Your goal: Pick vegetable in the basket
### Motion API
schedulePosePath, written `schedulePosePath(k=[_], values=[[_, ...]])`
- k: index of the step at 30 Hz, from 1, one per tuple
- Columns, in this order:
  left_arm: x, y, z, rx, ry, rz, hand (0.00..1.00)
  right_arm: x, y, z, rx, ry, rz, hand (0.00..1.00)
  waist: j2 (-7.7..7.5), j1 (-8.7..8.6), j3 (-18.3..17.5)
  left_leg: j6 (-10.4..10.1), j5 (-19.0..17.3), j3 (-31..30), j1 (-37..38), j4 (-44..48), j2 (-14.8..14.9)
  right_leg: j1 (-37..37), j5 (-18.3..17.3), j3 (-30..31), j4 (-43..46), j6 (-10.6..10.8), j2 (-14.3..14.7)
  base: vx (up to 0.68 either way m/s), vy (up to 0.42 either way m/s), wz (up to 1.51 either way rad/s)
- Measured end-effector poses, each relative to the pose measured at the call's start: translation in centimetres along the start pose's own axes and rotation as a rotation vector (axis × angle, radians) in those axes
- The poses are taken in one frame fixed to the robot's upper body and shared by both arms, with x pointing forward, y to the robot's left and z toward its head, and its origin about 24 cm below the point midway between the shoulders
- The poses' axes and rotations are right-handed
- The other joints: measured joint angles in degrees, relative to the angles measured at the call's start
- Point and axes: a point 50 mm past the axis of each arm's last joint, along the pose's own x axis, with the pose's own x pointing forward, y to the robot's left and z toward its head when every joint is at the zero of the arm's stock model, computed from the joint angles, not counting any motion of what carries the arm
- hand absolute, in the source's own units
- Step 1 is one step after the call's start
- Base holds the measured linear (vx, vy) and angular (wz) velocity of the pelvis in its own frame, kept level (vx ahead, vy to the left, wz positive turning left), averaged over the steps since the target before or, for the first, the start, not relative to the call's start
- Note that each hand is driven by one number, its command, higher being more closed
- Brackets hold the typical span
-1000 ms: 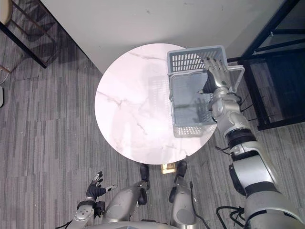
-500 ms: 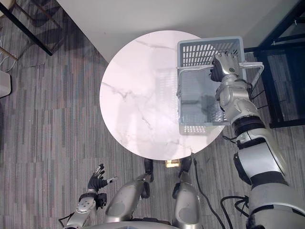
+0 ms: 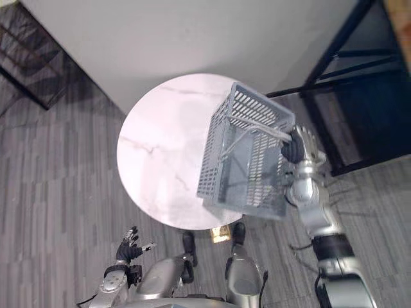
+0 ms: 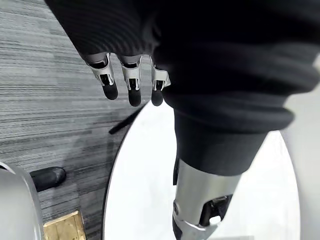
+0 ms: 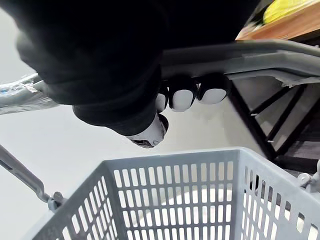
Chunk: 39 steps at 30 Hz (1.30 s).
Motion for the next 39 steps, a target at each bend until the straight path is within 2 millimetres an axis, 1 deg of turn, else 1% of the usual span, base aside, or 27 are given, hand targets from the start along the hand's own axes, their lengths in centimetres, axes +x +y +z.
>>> schedulePosePath(k=[2,4,5,6,7,8,10,11,12,13,15,16,17,18,19,20,21,24,25,26,27,30,33,34,36,38,39], values=[[-0.1,0.0,0.5,-0.001,-0.027,-0.002,0.0,-1.0,0.3,-0.3,0.042,0.033,-0.009,1.0,-1.23,-0.36,-0.9,0.3,-2.1,3.6,-0.5,3.2,0.8,-1.6,0.2,3.1,1.3,0.3,0.4,-0.03,0.046,-1.05],[-0.1,0.1,1.0,0.005,-0.05,-0.002,0.0,-2.0,0.7,-0.9,0.083,0.079,0.007,1.0,-2.37,-1.99,-1.6,1.2,-4.4,6.8,-1.7,7.6,1.5,-2.6,0.7,3.8,1.3,1.0,0.8,-0.04,0.023,-0.8],[0.1,0.2,1.6,0.012,-0.068,-0.002,0.0,-2.7,1.0,-1.3,0.114,0.113,0.014,1.0,-2.22,-2.66,-1.9,2.6,-5.4,8.9,-2.2,9.2,3.3,-3.3,-3.5,-1.8,2.3,-0.3,-0.2,-0.08,0.03,-0.83],[0.2,0.3,1.9,0.015,-0.078,-0.002,0.0,-3.0,1.6,-1.3,0.144,0.132,0.021,1.0,-1.68,-2.73,-1.9,3.0,-5.9,11.8,-2.3,10.2,5.7,-5.6,-6.7,-11.7,9.4,-4.8,-2.6,-0.08,0.051,-0.95],[0.2,0.5,1.9,0.024,-0.081,0.001,0.0,-3.3,1.8,-1.4,0.151,0.143,0.026,1.0,-1.68,-2.62,-1.9,3.1,-6.0,13.5,-1.7,10.3,6.5,-6.1,-7.9,-16.4,13.5,-5.8,-3.9,-0.04,0.093,-1.06],[0.1,1.0,1.8,0.033,-0.076,0.013,0.0,-3.8,2.1,-1.6,0.165,0.161,0.037,1.0,-1.68,-2.59,-2.1,2.8,-6.4,16.3,-0.3,10.3,7.6,-5.4,-11.3,-24.2,21.5,-6.9,-6.5,0.01,0.092,-0.92],[-0.2,1.4,1.4,0.021,-0.061,0.029,0.0,-3.6,2.4,-1.3,0.179,0.153,0.049,1.0,-1.9,-1.18,-3.3,1.9,-7.2,22.0,2.4,10.3,8.2,-2.3,-15.6,-33.0,28.5,-9.3,-11.0,0.03,0.023,-1.4],[-0.6,1.5,1.2,0.018,-0.057,0.034,0.0,-3.2,3.0,-0.9,0.188,0.135,0.069,1.0,-1.82,-0.1,-5.3,1.6,-7.5,26.4,3.1,10.8,8.8,-0.8,-17.2,-38.6,29.1,-9.5,-13.2,0.05,-0.077,-2.14],[-0.7,1.6,1.0,0.013,-0.052,0.038,0.0,-2.4,3.8,0.0,0.213,0.102,0.093,1.0,-2.18,0.98,-6.9,1.4,-7.6,31.0,3.5,11.9,9.2,0.9,-16.2,-43.5,26.7,-7.6,-14.3,0.07,-0.106,-2.08],[-0.7,1.6,1.1,0.007,-0.053,0.038,0.0,-1.8,4.3,0.7,0.223,0.075,0.107,1.0,-2.2,1.43,-7.0,1.3,-7.7,33.1,3.6,12.7,9.7,0.9,-15.2,-43.6,24.3,-3.4,-13.4,0.08,-0.151,-1.92],[-0.2,0.4,1.9,-0.029,-0.071,0.017,0.0,-1.2,5.1,1.7,0.245,0.042,0.133,1.0,0.48,1.6,-7.3,1.1,-7.8,36.3,4.2,16.2,13.6,1.3,-13.0,-40.0,16.6,-3.8,-6.8,0.09,-0.247,-1.61],[0.1,-0.5,2.4,-0.052,-0.086,0.001,0.0,-1.7,5.6,1.5,0.249,0.062,0.15,1.0,1.24,1.42,-7.4,1.1,-7.8,36.3,5.5,20.2,16.4,3.4,-12.0,-37.5,12.9,-4.1,-3.6,0.08,-0.221,-1.32],[0.1,-0.7,2.5,-0.063,-0.089,-0.003,0.0,-1.9,5.9,1.5,0.248,0.065,0.165,1.0,1.51,1.35,-7.5,1.2,-7.8,36.0,6.3,22.9,18.1,4.4,-11.6,-35.9,11.3,-4.4,-2.0,0.08,-0.192,-1.36],[0.1,-0.9,2.5,-0.07,-0.092,-0.009,0.0,-2.0,6.5,1.8,0.255,0.064,0.186,1.0,1.77,1.17,-7.9,3.2,-7.7,32.4,6.0,27.0,20.2,5.9,-10.9,-32.1,8.5,-5.3,0.7,0.05,-0.134,-1.48],[0.2,-1.2,2.9,-0.076,-0.111,-0.02,0.0,-1.9,7.0,2.3,0.274,0.056,0.19,1.0,1.23,1.29,-7.9,4.5,-11.2,22.0,3.6,28.1,17.3,5.6,-10.7,-27.2,7.0,-5.7,2.5,0.04,-0.114,-1.68],[0.2,-1.3,3.0,-0.08,-0.114,-0.022,0.0,-1.6,7.2,2.6,0.282,0.05,0.19,1.0,0.98,1.93,-7.8,3.9,-12.9,15.6,2.4,28.2,14.4,5.1,-10.5,-24.0,6.6,-6.3,3.3,0.04,-0.064,-2.11],[0.1,-1.5,2.8,-0.081,-0.105,-0.027,0.0,-1.1,7.8,3.0,0.29,0.042,0.214,1.0,0.89,3.34,-7.5,3.3,-15.1,5.5,0.7,29.1,9.2,4.9,-10.4,-18.2,6.2,-7.6,4.8,0.04,-0.029,-2.1],[-0.3,-2.4,2.3,-0.1,-0.089,-0.053,0.0,-1.3,9.1,3.0,0.304,0.063,0.255,1.0,2.11,4.73,-7.4,2.6,-16.1,-6.3,-3.6,28.1,2.4,6.1,-9.3,-9.3,6.1,-6.9,6.5,0.08,0.023,-1.93],[-0.2,-2.6,2.5,-0.1,-0.096,-0.058,0.0,-1.3,9.0,3.0,0.306,0.065,0.254,1.0,2.52,4.82,-7.2,2.4,-15.9,-7.7,-4.6,26.6,2.0,6.1,-9.1,-7.7,6.2,-6.6,6.8,0.06,0.106,-1.35],[-0.1,-2.8,2.9,-0.105,-0.108,-0.063,0.0,-1.2,8.8,2.8,0.303,0.069,0.249,1.0,3.58,4.73,-6.8,0.4,-14.1,-10.8,-6.0,21.3,1.5,6.1,-8.8,-5.5,6.3,-6.1,7.2,0.07,0.144,-1.25],[0.0,-2.8,2.9,-0.105,-0.109,-0.063,0.0,-1.3,8.9,2.5,0.299,0.083,0.252,1.0,3.85,4.84,-6.7,2.9,-12.5,-10.8,-5.5,19.7,1.0,6.2,-8.3,-2.9,6.2,-5.2,7.4,0.08,0.155,-1.13],[0.1,-3.1,3.5,-0.107,-0.126,-0.072,0.0,-1.4,9.0,2.4,0.297,0.099,0.253,1.0,3.99,4.38,-6.7,4.1,-11.8,-10.7,-3.4,17.4,-1.2,6.6,-7.1,0.4,3.5,-3.2,6.0,0.13,0.184,-0.63],[0.1,-3.3,3.5,-0.107,-0.126,-0.078,0.0,-1.6,9.2,2.3,0.305,0.109,0.259,1.0,4.09,3.69,-6.7,4.2,-11.7,-10.4,-3.0,17.3,-1.8,6.5,-7.1,0.9,3.9,-2.9,5.4,0.12,0.15,-0.16],[0.0,-3.3,3.5,-0.108,-0.127,-0.078,0.0,-1.7,9.4,2.3,0.31,0.114,0.262,1.0,4.08,4.04,-6.7,4.2,-11.7,-9.8,-2.2,16.6,-1.6,5.6,-7.7,0.6,6.2,-2.0,5.4,0.09,0.084,-0.29],[-0.1,-3.5,3.6,-0.104,-0.133,-0.088,0.0,-2.0,9.9,2.3,0.323,0.131,0.27,1.0,4.08,4.13,-6.3,4.2,-11.7,-8.1,1.5,13.6,-1.6,0.6,-12.0,-3.8,19.8,-0.1,3.6,0.08,0.05,-0.11],[-0.3,-3.6,3.3,-0.088,-0.127,-0.099,0.0,-2.3,10.4,2.1,0.33,0.152,0.283,1.0,4.06,3.66,-6.0,4.4,-11.8,-7.0,4.9,10.4,-1.8,-2.3,-15.1,-12.5,29.7,-2.5,0.0,0.09,0.049,0.13],[-0.3,-3.5,3.2,-0.082,-0.125,-0.1,0.0,-2.5,10.8,2.0,0.339,0.165,0.29,1.0,3.99,3.67,-6.1,4.9,-12.2,-6.4,6.5,8.2,-1.8,-4.0,-17.0,-18.8,33.3,-5.0,-3.3,0.16,0.03,-0.06]])
